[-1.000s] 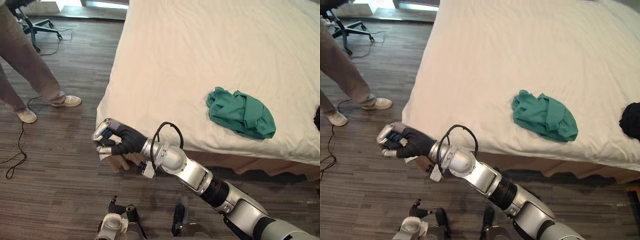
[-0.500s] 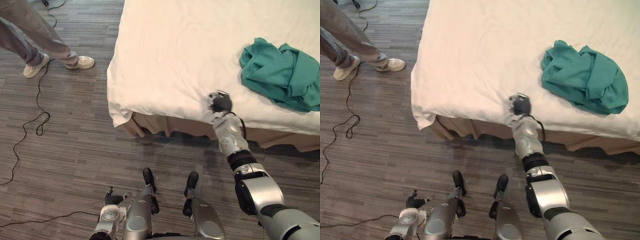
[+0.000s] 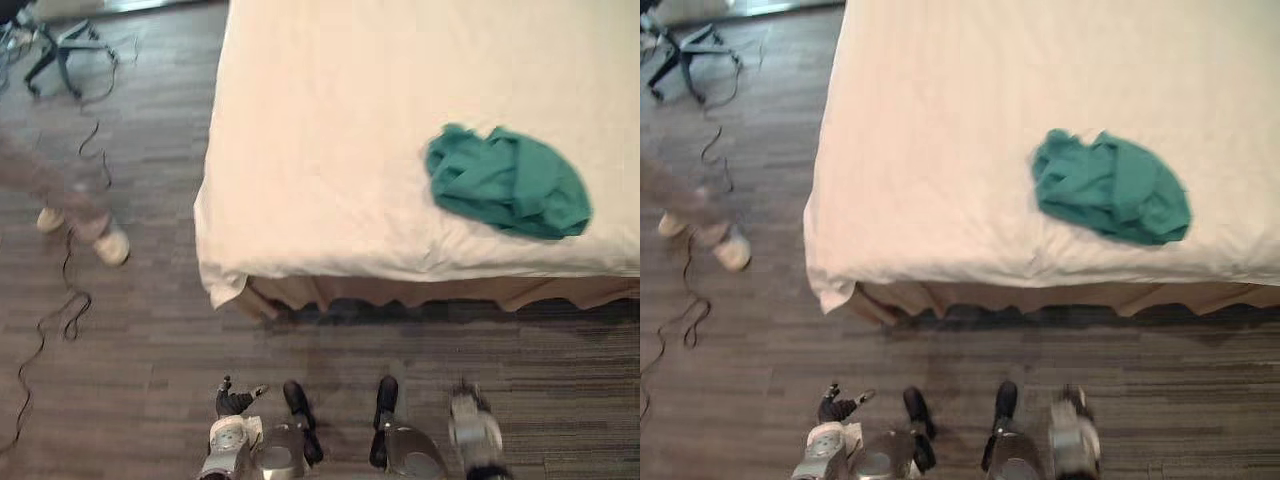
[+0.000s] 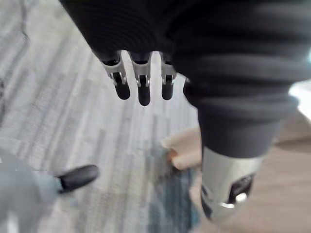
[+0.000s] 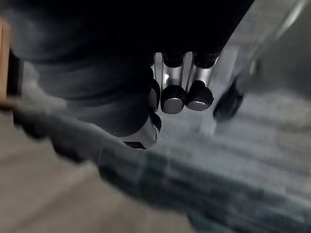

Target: Tidy the bed and pick cloth on bed and put in laundry

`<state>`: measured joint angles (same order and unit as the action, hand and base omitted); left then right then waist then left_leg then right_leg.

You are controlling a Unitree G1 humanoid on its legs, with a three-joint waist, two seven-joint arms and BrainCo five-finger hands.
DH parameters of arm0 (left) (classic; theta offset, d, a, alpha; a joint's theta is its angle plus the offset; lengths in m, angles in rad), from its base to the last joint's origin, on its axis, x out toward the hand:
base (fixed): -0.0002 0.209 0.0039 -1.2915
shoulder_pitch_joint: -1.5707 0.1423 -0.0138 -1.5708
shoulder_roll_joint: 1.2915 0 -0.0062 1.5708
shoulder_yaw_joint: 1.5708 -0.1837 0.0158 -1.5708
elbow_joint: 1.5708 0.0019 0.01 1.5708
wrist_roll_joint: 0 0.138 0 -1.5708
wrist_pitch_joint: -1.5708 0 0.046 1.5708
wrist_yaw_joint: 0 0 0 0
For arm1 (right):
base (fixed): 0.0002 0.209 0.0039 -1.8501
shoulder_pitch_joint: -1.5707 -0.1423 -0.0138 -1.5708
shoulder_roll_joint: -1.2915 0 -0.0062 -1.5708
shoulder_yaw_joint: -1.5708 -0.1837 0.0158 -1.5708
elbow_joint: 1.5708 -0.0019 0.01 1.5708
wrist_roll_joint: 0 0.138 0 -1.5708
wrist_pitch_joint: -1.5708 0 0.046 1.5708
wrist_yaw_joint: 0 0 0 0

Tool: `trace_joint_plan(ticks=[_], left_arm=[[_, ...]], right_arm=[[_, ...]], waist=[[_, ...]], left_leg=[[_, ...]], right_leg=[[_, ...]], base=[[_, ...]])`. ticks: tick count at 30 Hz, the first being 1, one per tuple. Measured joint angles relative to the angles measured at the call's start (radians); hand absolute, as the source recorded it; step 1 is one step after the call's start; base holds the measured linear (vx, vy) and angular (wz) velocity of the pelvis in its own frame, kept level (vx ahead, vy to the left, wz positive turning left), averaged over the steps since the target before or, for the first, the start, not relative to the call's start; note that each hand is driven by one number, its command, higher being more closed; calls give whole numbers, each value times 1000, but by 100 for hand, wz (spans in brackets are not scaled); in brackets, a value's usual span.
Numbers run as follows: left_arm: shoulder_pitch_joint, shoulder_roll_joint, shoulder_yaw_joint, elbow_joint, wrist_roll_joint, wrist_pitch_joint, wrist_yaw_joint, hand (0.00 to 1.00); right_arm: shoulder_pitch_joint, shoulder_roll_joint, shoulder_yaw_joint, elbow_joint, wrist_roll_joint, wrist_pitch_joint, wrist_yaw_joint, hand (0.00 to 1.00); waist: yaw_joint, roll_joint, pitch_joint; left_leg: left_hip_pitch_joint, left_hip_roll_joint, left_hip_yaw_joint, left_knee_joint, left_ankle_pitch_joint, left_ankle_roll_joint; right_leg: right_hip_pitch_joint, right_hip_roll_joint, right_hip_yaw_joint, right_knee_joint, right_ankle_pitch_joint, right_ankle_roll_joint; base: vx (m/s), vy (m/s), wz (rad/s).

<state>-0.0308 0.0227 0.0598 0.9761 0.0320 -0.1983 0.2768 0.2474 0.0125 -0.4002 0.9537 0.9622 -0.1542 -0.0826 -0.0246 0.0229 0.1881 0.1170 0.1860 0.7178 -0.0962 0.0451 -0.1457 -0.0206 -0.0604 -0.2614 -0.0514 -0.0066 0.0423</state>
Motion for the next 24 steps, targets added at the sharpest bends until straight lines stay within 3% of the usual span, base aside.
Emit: trace_joint_plan(ticks=[1,3,4,5,7,8,9,10,11,12,13,14,15,17,20,22,23,24], left_arm=[[9,4,15,-4,32,16,3,0],[49,3,59,-3,48,38,17,0],[84,1,61,-1,40,49,43,0],[96,-1,48,7,33,51,56,0],[77,0,-1,31,35,53,75,0],[63,-9,-18,46,44,72,75,0],[59,-15,-13,50,49,87,72,0],[65,-31,29,52,74,129,70,0],[72,-42,52,46,86,144,69,0],[70,-42,52,37,99,144,70,0],[72,-35,58,22,106,140,74,0],[75,-21,58,17,110,139,79,0],[80,5,57,12,99,118,91,0],[81,28,56,6,101,88,90,0],[83,15,39,-3,89,30,85,0],[80,15,20,-2,82,11,84,0],[72,13,-8,-1,83,-2,86,0],[72,4,-46,5,86,-18,89,0]], right_arm=[[19,28,-2,-7,-10,3,12,0],[16,42,29,-16,-30,18,49,0],[5,43,21,-24,-78,14,85,0],[-1,44,21,-28,-100,1,112,0],[-18,28,22,-4,-100,-14,154,0],[-36,11,32,9,-130,-27,173,0],[-36,7,37,8,-145,-35,176,0],[-44,6,77,6,-218,-63,181,0],[-59,-4,113,0,-304,-109,180,0],[-66,-15,137,-1,-345,-132,178,0],[-90,-36,183,-1,-422,-158,177,0],[-108,-54,231,1,-462,-171,182,0],[-131,-67,300,3,-504,-175,189,0],[-133,-61,353,-19,-529,-179,193,0],[-141,-62,425,-44,-531,-181,200,0],[-141,-65,453,-37,-530,-182,201,0],[-140,-70,470,-32,-527,-182,203,0],[-139,-89,490,-31,-525,-188,217,0]], waist=[[-8,-13,-29],[-4,-34,-56],[7,-53,-67],[-11,-51,-67],[-21,-49,-67],[-31,-26,-60],[-35,-21,-56],[-24,-8,-49],[-17,4,-42],[-15,11,-38],[5,21,-35],[27,23,-34],[32,9,-27],[30,-20,-27],[33,-33,-30],[31,-32,-28],[31,-28,-28],[31,-7,-39]], left_leg=[[16,32,96,29,-17,-11],[90,71,246,60,-30,-25],[163,80,381,101,-38,-35],[196,109,436,154,-37,-33],[233,146,451,248,-30,-33],[230,204,394,394,-17,-22],[222,231,355,471,-2,-2],[143,312,165,730,114,171],[20,294,-44,916,12,204],[-46,260,-150,997,-44,171],[-164,178,-302,1107,-116,118],[-228,131,-378,1143,-158,102],[-287,88,-429,1099,-196,123],[-325,65,-427,965,-235,116],[-368,8,-470,680,-242,88],[-375,-17,-491,530,-207,74],[-362,-36,-494,420,-158,75],[-348,-40,-499,316,-94,65]], right_leg=[[-22,-19,-163,71,-56,-48],[-41,-75,-365,196,-93,-59],[-34,-90,-390,247,-84,-61],[-40,-72,-383,275,-99,-85],[-56,-49,-345,303,-124,-125],[-60,-10,-272,287,-127,-131],[-60,2,-241,284,-128,-134],[-46,43,-126,262,-126,-157],[-47,70,-22,253,-127,-174],[-48,80,25,248,-129,-184],[-47,112,110,235,-126,-205],[-37,132,170,232,-126,-212],[5,151,234,215,-121,-203],[58,154,311,202,-126,-184],[83,139,434,191,-150,-150],[98,123,468,185,-158,-140],[110,113,485,187,-174,-115],[114,112,499,194,-201,-74]], base=[[50,-53,-177],[172,-75,-253],[215,-185,-306],[166,-250,-235],[156,-316,-167],[175,-289,-177],[203,-231,-224],[230,-170,-238],[244,-127,-248],[201,6,-231],[162,94,-223],[178,151,-277],[154,136,-205],[200,96,-135],[344,178,-116],[302,189,-62],[324,207,-53],[504,341,-48]])
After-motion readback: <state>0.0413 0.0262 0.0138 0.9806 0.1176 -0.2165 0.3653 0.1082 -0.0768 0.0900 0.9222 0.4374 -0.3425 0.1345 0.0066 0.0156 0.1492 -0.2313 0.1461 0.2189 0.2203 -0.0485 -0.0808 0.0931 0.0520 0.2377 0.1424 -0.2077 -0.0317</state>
